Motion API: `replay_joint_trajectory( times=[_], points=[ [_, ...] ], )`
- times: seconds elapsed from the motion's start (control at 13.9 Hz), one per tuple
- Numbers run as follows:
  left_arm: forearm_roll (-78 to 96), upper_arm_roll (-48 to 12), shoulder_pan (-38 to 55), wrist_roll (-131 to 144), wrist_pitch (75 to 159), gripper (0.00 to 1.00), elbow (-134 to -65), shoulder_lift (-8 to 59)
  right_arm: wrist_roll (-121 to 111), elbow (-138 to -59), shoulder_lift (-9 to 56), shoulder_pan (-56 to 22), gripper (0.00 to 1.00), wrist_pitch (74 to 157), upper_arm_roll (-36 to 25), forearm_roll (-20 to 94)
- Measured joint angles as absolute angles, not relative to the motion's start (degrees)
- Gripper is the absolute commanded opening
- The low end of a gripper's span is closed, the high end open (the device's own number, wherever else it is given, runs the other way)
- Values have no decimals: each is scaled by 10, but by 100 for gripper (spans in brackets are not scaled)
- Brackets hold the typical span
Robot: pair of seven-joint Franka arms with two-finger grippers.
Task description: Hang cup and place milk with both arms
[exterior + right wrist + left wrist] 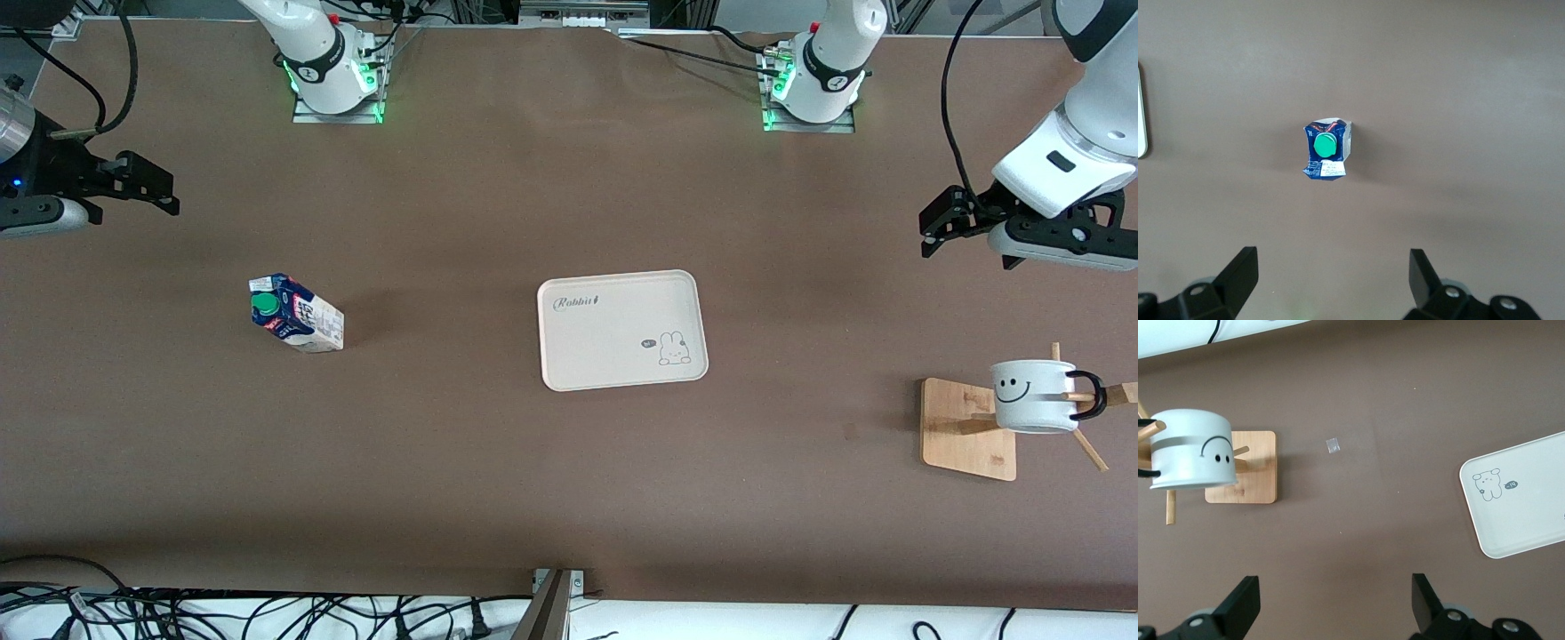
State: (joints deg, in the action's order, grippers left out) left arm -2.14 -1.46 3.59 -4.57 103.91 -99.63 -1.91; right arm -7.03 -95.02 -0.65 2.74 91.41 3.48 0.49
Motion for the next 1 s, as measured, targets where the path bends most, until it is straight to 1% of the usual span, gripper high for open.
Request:
replay_joint_trajectory(
  times=[0.29,0.43,0.72,1.0],
  points=[
    [-21,-14,35,-46,1033,100,-992,-18,-70,-950,-6,26,100,919,35,5],
    [-21,-13,35,-46,1033,100,-987,-4,-70,-950,-6,25,100,920,35,5],
    [-21,-14,36,-46,1035,100,-923,66,-70,-950,-5,24,100,921,35,5],
    [-21,-14,37,-46,1035,100,-903,81,-70,-950,-5,23,100,921,35,5]
  ],
)
